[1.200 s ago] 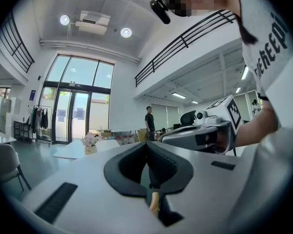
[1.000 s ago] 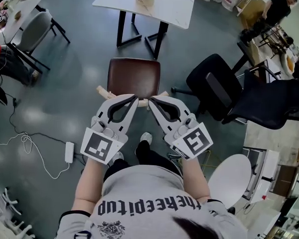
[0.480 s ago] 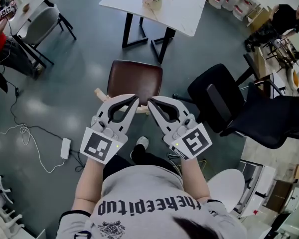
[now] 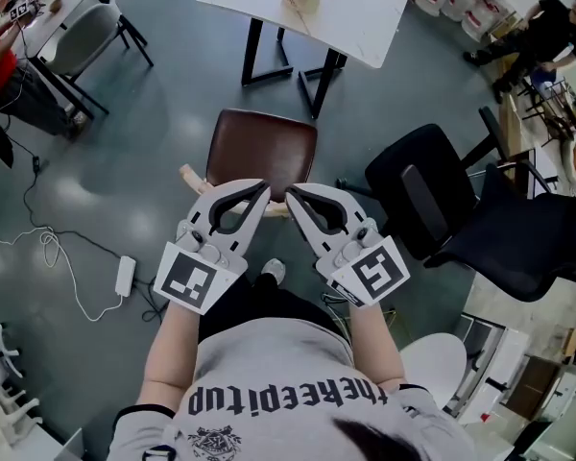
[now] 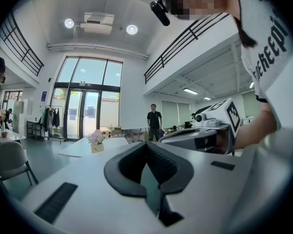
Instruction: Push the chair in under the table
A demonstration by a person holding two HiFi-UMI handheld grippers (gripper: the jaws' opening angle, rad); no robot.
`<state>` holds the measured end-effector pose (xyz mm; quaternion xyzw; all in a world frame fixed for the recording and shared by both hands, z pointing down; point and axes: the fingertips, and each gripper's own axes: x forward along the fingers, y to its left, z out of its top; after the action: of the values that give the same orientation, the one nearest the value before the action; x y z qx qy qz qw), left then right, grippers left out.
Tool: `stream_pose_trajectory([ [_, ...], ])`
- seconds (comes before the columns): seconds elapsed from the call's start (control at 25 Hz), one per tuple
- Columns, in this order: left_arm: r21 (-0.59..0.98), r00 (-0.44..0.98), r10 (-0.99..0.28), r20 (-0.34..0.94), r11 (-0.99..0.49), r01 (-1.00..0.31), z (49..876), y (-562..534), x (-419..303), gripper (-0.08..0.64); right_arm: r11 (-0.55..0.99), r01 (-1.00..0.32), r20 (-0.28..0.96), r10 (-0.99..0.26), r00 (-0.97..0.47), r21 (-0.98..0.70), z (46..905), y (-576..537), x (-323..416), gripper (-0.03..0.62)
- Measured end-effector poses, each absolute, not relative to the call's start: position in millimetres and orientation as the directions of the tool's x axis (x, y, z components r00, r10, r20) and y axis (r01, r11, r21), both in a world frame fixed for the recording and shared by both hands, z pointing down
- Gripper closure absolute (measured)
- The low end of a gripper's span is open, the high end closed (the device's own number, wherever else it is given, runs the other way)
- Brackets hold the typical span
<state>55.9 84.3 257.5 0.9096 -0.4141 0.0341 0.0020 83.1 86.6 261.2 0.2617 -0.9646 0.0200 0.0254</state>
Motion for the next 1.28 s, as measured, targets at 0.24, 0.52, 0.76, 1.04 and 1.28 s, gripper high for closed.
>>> stream_pose_trajectory([
  [0.24,-0.026,0.658,-0.749,0.081,-0.661,-0.750,261.5,84.1,57.7,0.545,0.863,-0.504,0.062,-0.502,-0.863,-0.037,266.3,87.0,83.9,0.581],
  [0.52,-0.029,0.669,-0.736,0.106,-0.675,-0.737,270.2,74.6,52.7,0.545,0.856,-0.516,0.073,-0.513,-0.855,-0.038,272.6,76.1,80.2,0.580],
  [0.76,-0.038,0.676,-0.724,0.135,-0.686,-0.727,278.6,64.5,44.3,0.545,0.846,-0.532,0.104,-0.527,-0.844,-0.029,281.4,65.9,75.4,0.580],
  [1.04,-0.075,0.678,-0.711,0.187,-0.699,-0.712,299.4,49.6,26.5,0.545,0.835,-0.550,0.175,-0.539,-0.824,-0.019,302.3,54.4,62.6,0.580],
  [1.28,-0.123,0.689,-0.676,0.261,-0.731,-0.671,323.1,39.5,15.4,0.543,0.839,-0.545,0.232,-0.530,-0.816,0.000,321.8,47.3,51.1,0.579],
])
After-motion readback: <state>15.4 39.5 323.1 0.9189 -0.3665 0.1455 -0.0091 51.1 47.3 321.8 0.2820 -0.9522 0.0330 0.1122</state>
